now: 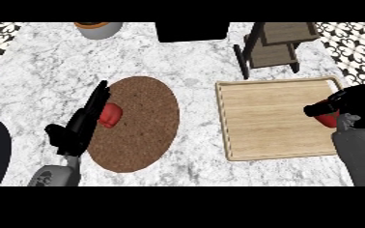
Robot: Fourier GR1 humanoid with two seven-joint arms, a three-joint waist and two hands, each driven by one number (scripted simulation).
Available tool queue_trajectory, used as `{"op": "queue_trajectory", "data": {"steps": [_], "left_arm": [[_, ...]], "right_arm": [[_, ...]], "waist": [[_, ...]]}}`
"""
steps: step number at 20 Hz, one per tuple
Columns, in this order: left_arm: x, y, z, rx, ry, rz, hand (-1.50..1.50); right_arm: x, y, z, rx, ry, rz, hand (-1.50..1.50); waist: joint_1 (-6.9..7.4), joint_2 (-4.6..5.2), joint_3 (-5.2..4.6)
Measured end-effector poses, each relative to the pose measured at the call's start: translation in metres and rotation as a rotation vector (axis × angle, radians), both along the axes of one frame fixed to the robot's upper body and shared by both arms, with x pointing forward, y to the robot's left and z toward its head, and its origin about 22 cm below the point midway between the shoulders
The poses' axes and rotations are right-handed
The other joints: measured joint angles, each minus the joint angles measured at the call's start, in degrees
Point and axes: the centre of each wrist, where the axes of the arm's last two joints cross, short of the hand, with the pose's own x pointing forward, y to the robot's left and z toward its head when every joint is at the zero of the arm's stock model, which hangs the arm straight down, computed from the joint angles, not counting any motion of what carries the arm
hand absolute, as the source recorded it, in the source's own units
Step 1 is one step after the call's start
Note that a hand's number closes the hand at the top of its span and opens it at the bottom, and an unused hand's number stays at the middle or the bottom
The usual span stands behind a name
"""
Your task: Pick the tomato from the tray and place it in the tiered basket
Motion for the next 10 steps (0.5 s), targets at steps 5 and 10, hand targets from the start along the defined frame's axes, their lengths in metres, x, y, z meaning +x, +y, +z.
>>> {"op": "queue_trajectory", "data": {"steps": [5, 10], "left_arm": [[-0.004, 0.003, -0.002, -0.004, 0.015, 0.023, 0.0], [-0.003, 0.0, 0.001, -0.003, 0.02, 0.006, 0.0]], "right_arm": [[-0.005, 0.006, 0.06, -0.05, -0.24, -0.02, 1.5], [-0.018, 0.026, 0.133, -0.16, -0.525, 0.001, 1.5]], "waist": [[-1.36, -0.75, -0.1], [-0.21, -0.48, -0.19]]}}
